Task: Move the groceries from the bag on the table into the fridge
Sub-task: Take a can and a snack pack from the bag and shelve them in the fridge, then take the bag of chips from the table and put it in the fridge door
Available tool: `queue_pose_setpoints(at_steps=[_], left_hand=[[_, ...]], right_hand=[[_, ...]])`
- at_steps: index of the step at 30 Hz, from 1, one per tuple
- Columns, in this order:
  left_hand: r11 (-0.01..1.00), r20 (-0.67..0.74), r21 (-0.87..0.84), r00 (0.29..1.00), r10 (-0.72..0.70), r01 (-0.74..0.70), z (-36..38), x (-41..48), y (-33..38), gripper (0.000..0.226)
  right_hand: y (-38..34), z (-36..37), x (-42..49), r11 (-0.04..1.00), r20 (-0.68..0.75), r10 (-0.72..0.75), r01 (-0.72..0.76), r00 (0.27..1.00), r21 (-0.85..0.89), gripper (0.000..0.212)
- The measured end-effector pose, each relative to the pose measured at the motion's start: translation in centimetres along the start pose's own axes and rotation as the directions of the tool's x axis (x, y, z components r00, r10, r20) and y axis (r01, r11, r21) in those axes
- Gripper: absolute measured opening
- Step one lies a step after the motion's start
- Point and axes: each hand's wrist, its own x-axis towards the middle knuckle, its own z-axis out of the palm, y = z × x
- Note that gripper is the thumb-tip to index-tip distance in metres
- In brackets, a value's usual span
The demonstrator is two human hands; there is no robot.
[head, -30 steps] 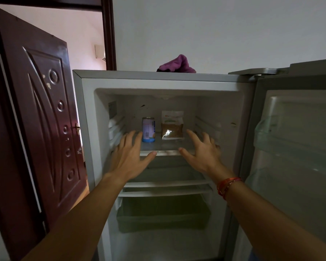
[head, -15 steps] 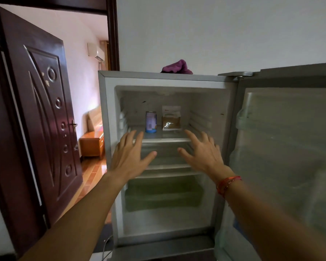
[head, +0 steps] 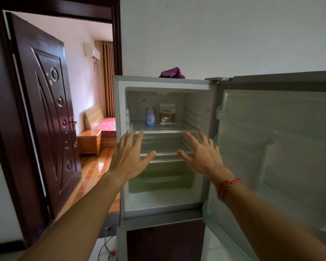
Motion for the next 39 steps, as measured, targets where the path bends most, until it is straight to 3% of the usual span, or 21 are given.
queue_pose_setpoints(at_steps=[15,26,35,39], left_hand=[[1.0,0.008,-0.001,1.0,-0.021,0.021,-5.9,-11.6,7.3,0.081],[1.0,0.013,-0.002,1.0,-0.01,0.01,-8.6,-14.4,8.5,0.087],[0.995,0.036,-0.062,0.996,0.076,-0.073,-8.5,-14.3,10.3,0.083],[0.982,0.056,-0.131,0.988,0.144,-0.136,-7.0,-13.8,13.9,0.084]], right_hand=[[1.8,-5.4,-12.9,1.0,-0.007,-0.017,0.017,1.0,-0.02,0.076],[1.0,-7.8,-16.5,0.999,-0.04,-0.007,0.005,0.999,-0.039,0.078],[1.4,-9.7,-18.9,0.996,-0.052,0.057,-0.061,0.997,-0.069,0.077],[4.2,-11.2,-21.4,0.984,-0.07,0.15,-0.156,0.986,-0.086,0.076]])
